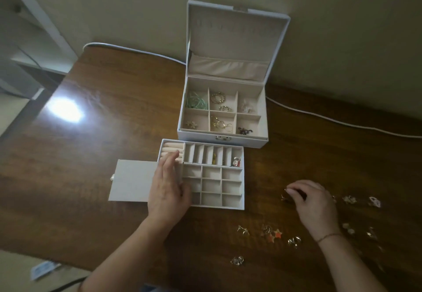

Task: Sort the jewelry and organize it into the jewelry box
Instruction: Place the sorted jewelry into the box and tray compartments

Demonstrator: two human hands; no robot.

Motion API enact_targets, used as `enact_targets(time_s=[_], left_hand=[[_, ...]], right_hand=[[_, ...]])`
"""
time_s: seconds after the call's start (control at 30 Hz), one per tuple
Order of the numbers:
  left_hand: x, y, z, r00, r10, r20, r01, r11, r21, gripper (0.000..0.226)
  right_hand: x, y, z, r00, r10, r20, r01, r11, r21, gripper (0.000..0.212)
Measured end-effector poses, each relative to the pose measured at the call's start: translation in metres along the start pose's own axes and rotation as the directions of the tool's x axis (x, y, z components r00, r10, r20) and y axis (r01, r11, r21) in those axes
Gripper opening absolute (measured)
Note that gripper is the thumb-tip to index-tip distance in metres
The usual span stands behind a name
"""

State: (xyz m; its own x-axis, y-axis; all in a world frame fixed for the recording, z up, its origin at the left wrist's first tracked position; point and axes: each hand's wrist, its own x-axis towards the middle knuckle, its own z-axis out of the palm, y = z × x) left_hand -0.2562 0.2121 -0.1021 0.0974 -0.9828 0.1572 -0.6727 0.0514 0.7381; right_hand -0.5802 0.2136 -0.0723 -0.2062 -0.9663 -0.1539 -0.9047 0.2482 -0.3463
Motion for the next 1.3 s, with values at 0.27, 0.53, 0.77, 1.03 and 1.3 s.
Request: enact_targets(time_s=[0.27,0.53,0.77,1.03,1.3], left_hand=[[0.0,-0.002,-0.004,0.993,0.003,-0.118,-0.026,0.981,-0.194,0.076],[0.001,-0.001,-0.006,0.994,0.014,-0.107,-0.037,0.975,-0.217,0.077],[0.0,-0.004,-0.007,0.998,0.032,-0.06,-0.036,0.997,-0.071,0.047],[0.001,-0.009,0.0,0.999,0.007,0.036,-0.008,0.999,0.033,0.031],[0.0,-0.008,0.001,0.996,0.073,0.054,-0.076,0.994,0.075,0.034]], right_hand=[[0.019,-0.125,0.017,0.914,-0.39,-0.112,0.405,0.859,0.313,0.007],[0.021,-0.194,0.072,0.81,-0.577,0.098,0.553,0.81,0.194,0.013],[0.016,-0.139,0.039,0.914,-0.405,-0.037,0.397,0.87,0.293,0.019],[-0.017,-0.005,-0.005,0.986,0.118,0.119,-0.136,0.977,0.162,0.04],[-0.018,-0.003,0.002,0.987,-0.041,0.157,0.038,0.999,0.025,0.025]])
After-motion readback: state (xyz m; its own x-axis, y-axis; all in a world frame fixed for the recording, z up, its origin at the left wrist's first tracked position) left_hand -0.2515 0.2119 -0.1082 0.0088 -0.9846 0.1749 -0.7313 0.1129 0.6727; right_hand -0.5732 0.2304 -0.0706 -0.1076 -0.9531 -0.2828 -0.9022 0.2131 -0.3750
